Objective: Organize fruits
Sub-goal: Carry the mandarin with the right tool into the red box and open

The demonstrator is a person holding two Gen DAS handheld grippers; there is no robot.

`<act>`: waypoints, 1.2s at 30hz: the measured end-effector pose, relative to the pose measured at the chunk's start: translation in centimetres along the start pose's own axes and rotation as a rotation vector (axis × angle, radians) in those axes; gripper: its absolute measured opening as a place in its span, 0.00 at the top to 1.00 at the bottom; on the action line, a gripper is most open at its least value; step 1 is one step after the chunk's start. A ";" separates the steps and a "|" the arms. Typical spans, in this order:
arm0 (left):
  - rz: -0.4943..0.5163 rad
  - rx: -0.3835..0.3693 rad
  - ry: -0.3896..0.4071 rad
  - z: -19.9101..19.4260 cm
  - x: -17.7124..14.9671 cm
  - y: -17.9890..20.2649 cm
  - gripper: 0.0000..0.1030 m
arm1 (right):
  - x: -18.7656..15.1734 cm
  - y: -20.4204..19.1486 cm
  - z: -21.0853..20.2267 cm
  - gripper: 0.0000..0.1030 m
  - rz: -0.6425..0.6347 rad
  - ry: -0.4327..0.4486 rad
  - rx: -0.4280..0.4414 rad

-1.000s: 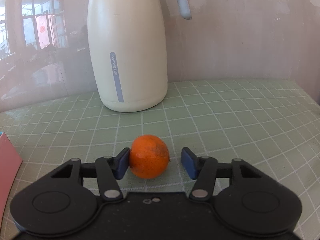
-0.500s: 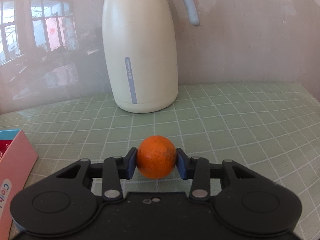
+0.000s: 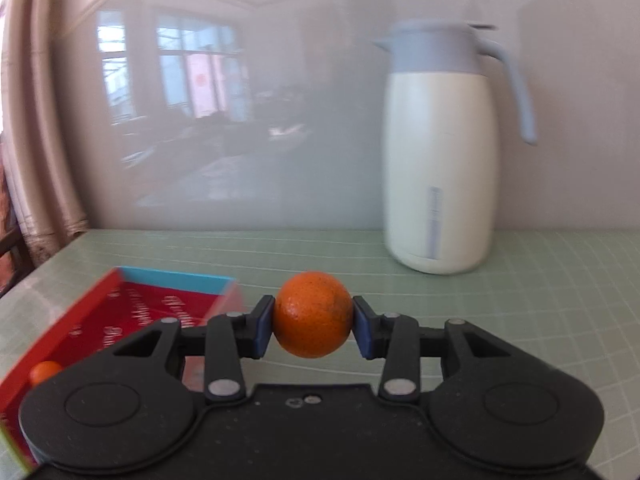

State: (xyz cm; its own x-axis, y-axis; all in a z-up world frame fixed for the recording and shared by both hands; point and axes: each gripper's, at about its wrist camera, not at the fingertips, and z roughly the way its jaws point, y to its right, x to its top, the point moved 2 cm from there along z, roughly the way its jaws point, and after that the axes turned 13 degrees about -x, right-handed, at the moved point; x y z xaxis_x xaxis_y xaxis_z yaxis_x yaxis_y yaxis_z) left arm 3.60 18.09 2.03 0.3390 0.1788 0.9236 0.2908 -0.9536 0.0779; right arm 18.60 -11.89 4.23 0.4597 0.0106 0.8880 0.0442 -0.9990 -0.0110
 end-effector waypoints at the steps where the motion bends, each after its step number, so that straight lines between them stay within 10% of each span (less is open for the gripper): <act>1: 0.000 0.003 0.001 -0.1 0.0 -0.1 0.02 | 0.0 -0.9 -0.3 0.61 -0.014 0.004 0.026; 19: -0.002 0.056 0.003 -1.1 -0.1 -3.1 0.02 | -1.8 -9.7 0.8 0.61 -0.171 -0.061 0.137; 36: -0.002 0.034 0.001 -1.0 -0.1 -2.5 0.02 | -1.1 -9.3 -0.3 0.57 -0.152 -0.020 0.148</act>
State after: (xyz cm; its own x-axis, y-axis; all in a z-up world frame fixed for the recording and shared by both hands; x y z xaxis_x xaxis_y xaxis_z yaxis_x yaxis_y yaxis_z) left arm 1.91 20.20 2.15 0.3380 0.1805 0.9237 0.3213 -0.9446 0.0670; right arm 17.45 -2.62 3.52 0.4550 0.1632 0.8754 0.2432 -0.9685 0.0541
